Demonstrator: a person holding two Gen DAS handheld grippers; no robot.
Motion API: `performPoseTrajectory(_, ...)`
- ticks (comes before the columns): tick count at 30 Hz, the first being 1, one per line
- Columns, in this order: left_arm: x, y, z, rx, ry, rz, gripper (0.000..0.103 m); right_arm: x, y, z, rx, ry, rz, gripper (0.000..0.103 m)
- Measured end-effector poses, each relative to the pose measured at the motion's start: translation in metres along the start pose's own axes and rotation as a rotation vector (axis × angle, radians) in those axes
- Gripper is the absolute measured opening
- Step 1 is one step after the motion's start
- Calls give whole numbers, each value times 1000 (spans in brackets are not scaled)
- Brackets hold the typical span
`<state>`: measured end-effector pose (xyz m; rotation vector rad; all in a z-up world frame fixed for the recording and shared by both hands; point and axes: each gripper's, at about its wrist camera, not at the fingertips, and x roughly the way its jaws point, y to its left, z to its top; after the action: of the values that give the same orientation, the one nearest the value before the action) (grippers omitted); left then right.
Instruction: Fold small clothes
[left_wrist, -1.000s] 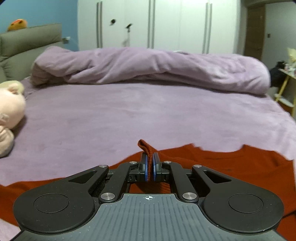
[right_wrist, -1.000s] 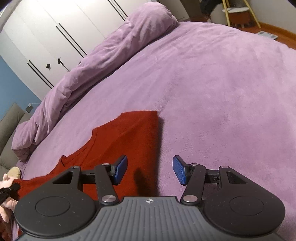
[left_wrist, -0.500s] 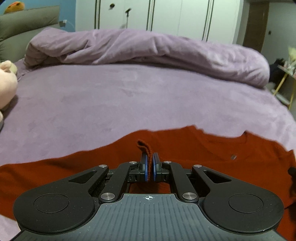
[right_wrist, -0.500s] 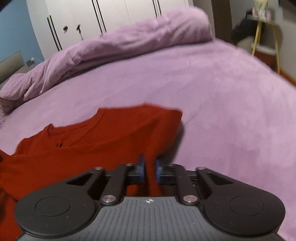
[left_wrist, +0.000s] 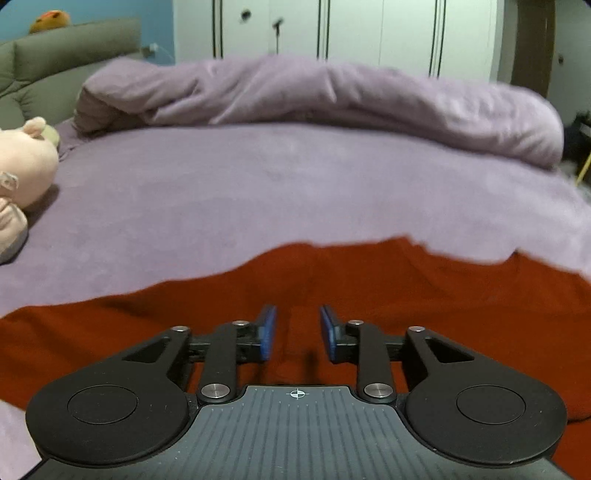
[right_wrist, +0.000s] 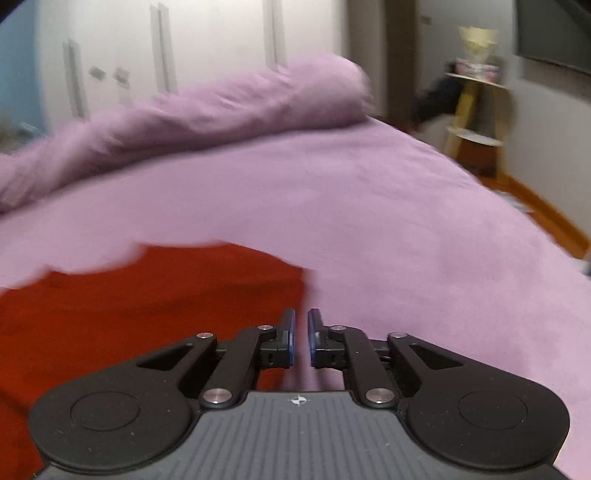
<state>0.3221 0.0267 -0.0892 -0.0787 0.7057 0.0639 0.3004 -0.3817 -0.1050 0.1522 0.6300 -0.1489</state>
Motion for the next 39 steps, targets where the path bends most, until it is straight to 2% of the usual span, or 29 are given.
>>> performPoseTrajectory(1,-3,-5,-1,-2,-2,-31,44,-4,8,-1,-4,1,67,9)
performPoseTrajectory(3,0,-20,-4,29,23,-93,48,-3,31,-5,-18,30,189,9)
performPoseTrajectory(5,9,-36,-13,86,68,-121,47,5,53,-15,-47,75,232,9)
performPoseTrajectory(7,20,-45,-23,130,104,-115,49,14,65,-29,-95,101,200,9)
performPoseTrajectory(8,25,-46,-29,147,116,-94,50,18,65,-36,-135,110,148,9)
performPoseTrajectory(11,30,-41,-34,153,84,-89,61,13,47,-47,-222,33,21,6)
performPoseTrajectory(12,30,-39,-35,153,82,-90,63,10,39,-48,-237,16,-2,0)
performPoseTrajectory(14,29,-36,-36,143,84,-95,65,6,24,-47,-239,4,-12,0)
performPoseTrajectory(17,30,-33,-39,123,88,-97,71,5,26,-52,-286,-15,-107,0)
performPoseTrajectory(21,26,-29,-35,103,107,-90,72,8,27,-51,-286,-7,-103,0)
performPoseTrajectory(22,23,-28,-35,102,112,-90,72,4,31,-52,-289,0,-103,3)
performPoseTrajectory(27,20,-30,-36,115,122,-77,72,-21,46,-52,-215,18,71,12)
performPoseTrajectory(29,19,-29,-35,101,135,-76,72,-16,52,-61,-238,56,59,14)
performPoseTrajectory(31,18,-26,-35,87,148,-76,76,-15,54,-69,-263,26,47,14)
performPoseTrajectory(36,18,-13,-35,1,192,-89,78,-15,62,-66,-297,48,16,14)
performPoseTrajectory(39,16,-7,-35,-10,206,-102,79,-24,71,-64,-303,73,-20,15)
